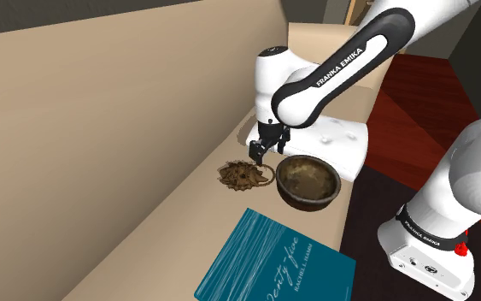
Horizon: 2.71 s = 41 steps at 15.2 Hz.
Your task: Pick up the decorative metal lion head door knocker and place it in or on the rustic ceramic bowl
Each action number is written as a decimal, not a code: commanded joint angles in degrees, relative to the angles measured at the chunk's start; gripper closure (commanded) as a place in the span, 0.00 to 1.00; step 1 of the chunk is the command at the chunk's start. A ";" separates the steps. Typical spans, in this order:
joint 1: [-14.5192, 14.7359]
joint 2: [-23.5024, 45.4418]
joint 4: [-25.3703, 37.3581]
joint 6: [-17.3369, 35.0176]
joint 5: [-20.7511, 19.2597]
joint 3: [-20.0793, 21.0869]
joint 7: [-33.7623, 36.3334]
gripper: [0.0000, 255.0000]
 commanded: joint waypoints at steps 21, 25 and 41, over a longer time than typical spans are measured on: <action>-0.22 4.49 -1.22 5.56 -1.96 -0.17 1.42 1.00; -0.20 3.00 -1.01 3.92 -1.25 -0.09 0.87 1.00; 0.24 -7.13 2.65 -9.58 2.35 -0.35 -2.18 1.00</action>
